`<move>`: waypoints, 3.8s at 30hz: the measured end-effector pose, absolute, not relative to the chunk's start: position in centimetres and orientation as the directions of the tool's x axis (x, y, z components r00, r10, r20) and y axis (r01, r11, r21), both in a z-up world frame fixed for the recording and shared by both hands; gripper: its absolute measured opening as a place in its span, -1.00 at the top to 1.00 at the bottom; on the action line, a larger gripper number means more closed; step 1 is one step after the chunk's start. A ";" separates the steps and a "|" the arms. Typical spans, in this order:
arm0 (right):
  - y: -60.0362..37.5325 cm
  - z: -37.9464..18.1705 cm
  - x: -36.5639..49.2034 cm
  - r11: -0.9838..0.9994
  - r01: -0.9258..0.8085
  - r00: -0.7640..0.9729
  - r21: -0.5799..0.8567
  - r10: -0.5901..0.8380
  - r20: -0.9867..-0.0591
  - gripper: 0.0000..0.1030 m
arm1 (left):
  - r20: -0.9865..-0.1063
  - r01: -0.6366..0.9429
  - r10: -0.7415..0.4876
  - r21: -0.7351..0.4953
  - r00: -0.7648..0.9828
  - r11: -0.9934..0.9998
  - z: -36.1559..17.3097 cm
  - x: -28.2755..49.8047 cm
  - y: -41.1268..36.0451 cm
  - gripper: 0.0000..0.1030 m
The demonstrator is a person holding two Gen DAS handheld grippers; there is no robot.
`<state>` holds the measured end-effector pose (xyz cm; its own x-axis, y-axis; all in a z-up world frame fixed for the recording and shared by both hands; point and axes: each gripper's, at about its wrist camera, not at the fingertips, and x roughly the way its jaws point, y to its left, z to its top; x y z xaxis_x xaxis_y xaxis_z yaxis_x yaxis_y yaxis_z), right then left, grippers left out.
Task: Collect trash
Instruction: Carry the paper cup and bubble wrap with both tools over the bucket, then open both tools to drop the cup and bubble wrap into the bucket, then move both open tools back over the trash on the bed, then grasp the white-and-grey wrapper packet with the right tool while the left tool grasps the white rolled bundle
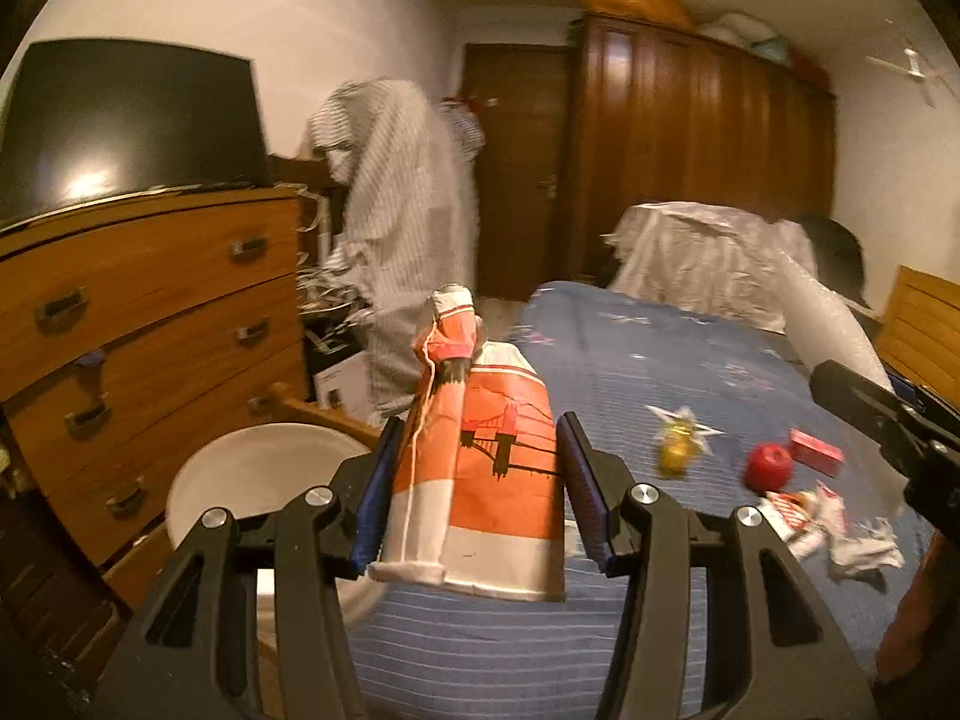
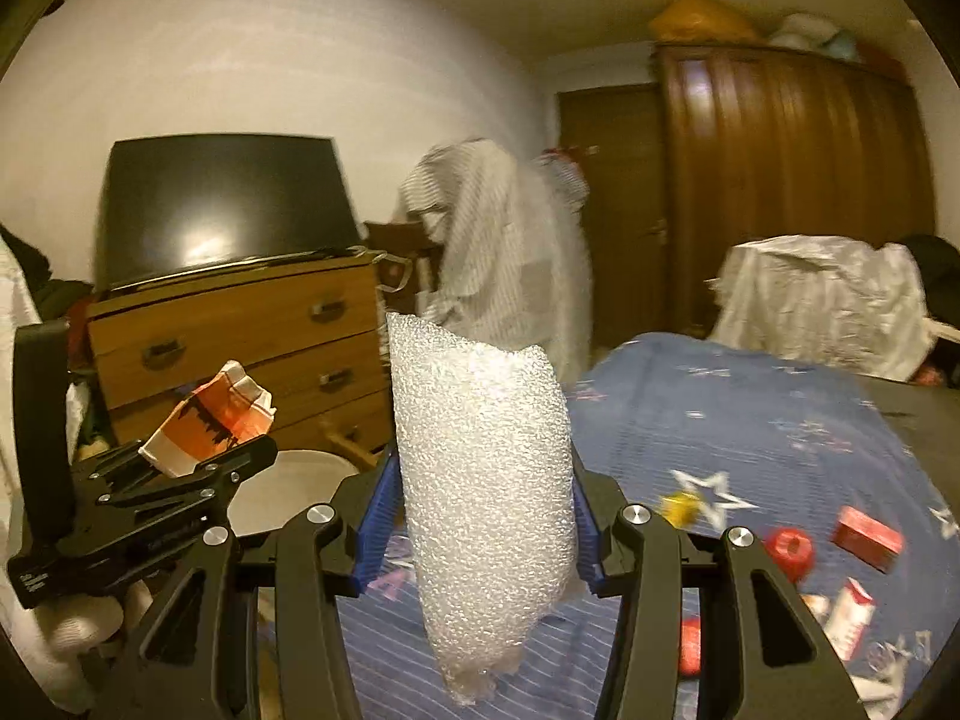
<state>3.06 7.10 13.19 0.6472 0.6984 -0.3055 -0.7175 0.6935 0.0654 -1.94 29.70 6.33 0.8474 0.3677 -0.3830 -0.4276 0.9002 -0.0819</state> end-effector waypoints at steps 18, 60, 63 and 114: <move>39.4 10.5 11.0 0.461 -0.880 0.276 0.114 0.692 -0.667 0.03 | -0.601 -0.531 0.353 -0.143 0.717 0.835 3.2 -0.5 45.9 0.04; 46.1 0.9 17.3 0.407 -0.862 0.037 0.301 0.644 -0.764 -0.47 | -0.758 -0.617 0.330 -0.121 0.563 0.778 -4.4 0.5 54.0 -0.31; 43.6 1.8 17.2 0.404 -0.861 0.050 0.309 0.672 -0.739 -0.47 | -0.746 -0.599 0.328 -0.118 0.579 0.792 -3.7 0.5 52.6 -0.31; -29.6 -11.3 17.0 0.806 -0.576 0.259 0.136 0.338 -0.905 0.20 | -0.827 0.574 -0.479 -0.248 0.295 0.780 -10.9 21.0 -2.9 -0.25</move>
